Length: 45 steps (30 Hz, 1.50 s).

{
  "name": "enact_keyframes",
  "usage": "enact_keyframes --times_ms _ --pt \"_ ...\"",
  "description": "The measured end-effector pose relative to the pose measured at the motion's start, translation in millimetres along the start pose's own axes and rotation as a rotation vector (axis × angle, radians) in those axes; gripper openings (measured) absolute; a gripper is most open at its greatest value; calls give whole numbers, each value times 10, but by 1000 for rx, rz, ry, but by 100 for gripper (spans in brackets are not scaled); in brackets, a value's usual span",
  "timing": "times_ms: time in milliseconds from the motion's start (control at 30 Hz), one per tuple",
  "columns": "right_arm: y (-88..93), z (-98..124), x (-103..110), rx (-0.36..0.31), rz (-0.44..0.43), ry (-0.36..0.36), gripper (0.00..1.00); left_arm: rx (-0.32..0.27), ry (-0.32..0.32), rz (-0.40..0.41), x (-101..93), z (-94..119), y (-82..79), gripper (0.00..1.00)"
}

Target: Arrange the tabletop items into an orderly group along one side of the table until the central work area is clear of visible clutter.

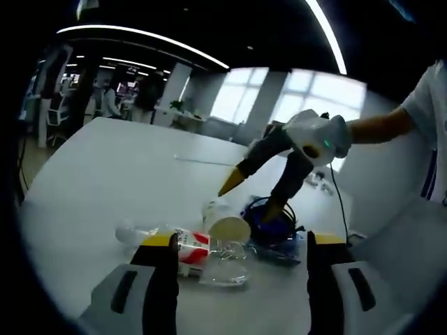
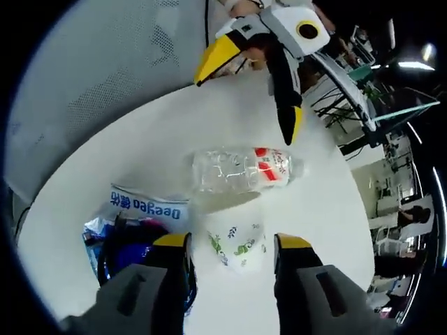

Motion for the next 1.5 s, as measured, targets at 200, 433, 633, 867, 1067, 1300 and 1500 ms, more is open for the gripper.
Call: enact_keyframes --times_ms 200,433,633,867,1067,1300,1500 --pt "-53 -54 24 6 51 -5 42 -7 -2 28 28 19 15 73" --pt "-111 -132 65 16 102 -11 41 -12 0 43 32 12 38 73" --pt "-129 -167 21 15 108 2 41 -6 2 58 27 8 75 73" --pt "-167 -223 37 24 144 8 38 -6 -1 68 38 17 85 72" --pt "-174 -242 18 26 151 20 39 -6 -1 71 35 8 86 72" --pt "-178 -256 13 22 142 24 37 -6 -1 76 30 3 96 72" --pt "-173 -243 9 11 118 28 36 -9 -3 81 40 11 93 72"
Point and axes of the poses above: the point that each gripper's makers call its tool centre point, and the gripper's own axes: z roughly backward along the fingers, x roughly to its left, y roughly out of its underside, the point moved 2 cm from there along z, roughly backward along the fingers, and after that the axes turned 8 degrees about x, right-handed, at the moved point
